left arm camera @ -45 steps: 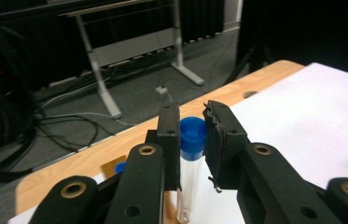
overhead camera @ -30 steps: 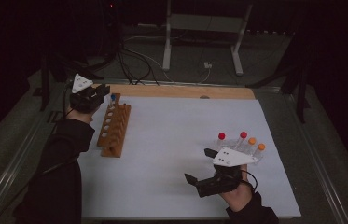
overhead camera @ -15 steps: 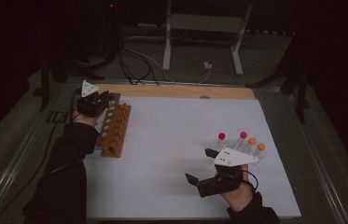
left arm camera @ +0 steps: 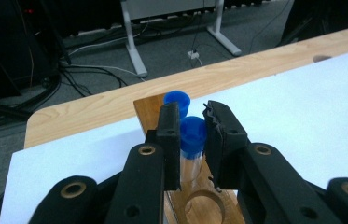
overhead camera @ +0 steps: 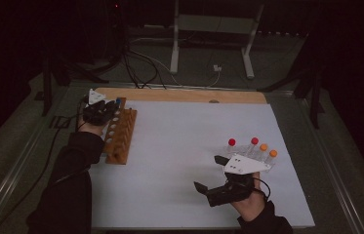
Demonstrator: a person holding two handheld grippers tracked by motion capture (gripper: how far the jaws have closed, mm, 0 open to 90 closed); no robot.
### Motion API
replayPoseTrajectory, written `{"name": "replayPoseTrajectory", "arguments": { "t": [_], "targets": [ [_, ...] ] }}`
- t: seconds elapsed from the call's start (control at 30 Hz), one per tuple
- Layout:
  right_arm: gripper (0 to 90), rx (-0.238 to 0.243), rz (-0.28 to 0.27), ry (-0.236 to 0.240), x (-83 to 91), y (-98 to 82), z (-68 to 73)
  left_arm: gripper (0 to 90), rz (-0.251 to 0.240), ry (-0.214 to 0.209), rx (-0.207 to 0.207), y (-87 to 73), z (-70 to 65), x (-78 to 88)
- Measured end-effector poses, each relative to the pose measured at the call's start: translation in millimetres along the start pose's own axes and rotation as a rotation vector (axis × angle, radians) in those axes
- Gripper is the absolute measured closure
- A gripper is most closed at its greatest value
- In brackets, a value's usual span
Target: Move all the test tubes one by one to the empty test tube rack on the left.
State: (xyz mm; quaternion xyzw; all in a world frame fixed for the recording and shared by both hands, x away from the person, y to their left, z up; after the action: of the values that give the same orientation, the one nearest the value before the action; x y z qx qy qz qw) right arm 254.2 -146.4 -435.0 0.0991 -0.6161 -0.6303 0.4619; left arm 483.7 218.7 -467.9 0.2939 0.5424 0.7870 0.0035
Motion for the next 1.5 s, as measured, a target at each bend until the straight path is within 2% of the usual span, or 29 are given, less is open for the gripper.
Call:
{"name": "replayPoseTrajectory", "arguments": {
  "t": [0.37,0.43,0.5,0.57,0.77,0.9,0.97,1.1,1.2,1.33,1.4,1.5],
  "targets": [
    [0.0,0.001,-0.002,0.000,0.6,0.5,-0.2,74.9,0.029,-0.010,-0.009,-0.1,-0.8,-0.3],
    [0.0,-0.002,-0.009,0.005,1.7,1.3,-0.1,66.7,0.018,-0.021,0.006,2.3,-1.0,3.2],
    [0.0,-0.006,-0.021,0.002,3.6,2.8,-0.8,58.4,0.012,-0.025,-0.008,5.8,-2.4,8.3],
    [0.0,-0.012,-0.032,0.002,5.3,4.2,-2.3,45.2,0.008,-0.013,-0.013,10.6,-3.4,15.2],
    [0.0,-0.016,-0.052,-0.013,10.6,7.1,-7.0,29.8,-0.049,-0.077,0.008,24.3,-11.5,43.4],
    [0.0,-0.020,-0.066,-0.022,14.0,9.2,-10.1,20.0,-0.077,-0.135,-0.001,29.1,-24.0,61.5],
    [0.0,-0.020,-0.069,-0.026,16.1,10.3,-11.3,16.7,-0.073,-0.168,0.005,30.5,-31.6,69.3],
    [0.0,-0.012,-0.086,-0.038,23.6,14.6,-14.4,9.0,-0.069,-0.241,-0.034,30.8,-52.4,86.2],
    [0.0,-0.016,-0.101,-0.059,30.7,18.0,-19.0,3.3,-0.084,-0.293,-0.050,28.7,-66.4,99.0],
    [0.0,-0.024,-0.134,-0.108,44.0,21.6,-30.4,1.7,-0.095,-0.344,-0.082,20.7,-84.8,112.4],
    [0.0,-0.040,-0.155,-0.137,52.6,22.4,-39.1,1.7,-0.094,-0.360,-0.093,15.2,-93.5,117.2],
    [0.0,-0.067,-0.180,-0.189,66.5,21.2,-55.1,1.7,-0.102,-0.407,-0.101,6.5,-105.6,123.4]
  ]
}}
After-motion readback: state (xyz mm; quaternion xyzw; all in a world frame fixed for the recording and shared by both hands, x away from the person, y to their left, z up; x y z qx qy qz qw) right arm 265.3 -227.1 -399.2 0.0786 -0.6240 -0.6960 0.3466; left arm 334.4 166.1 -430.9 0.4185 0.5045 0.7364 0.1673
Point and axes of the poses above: each handheld gripper's, and its own axes: x roughly backward along the jaws, y roughly out of its top, z roughly to its left, the point moved 5 cm from there along -x, roughly forward along the jaws, and after that the axes turned 12 degrees about -x, right-handed, at the moved point
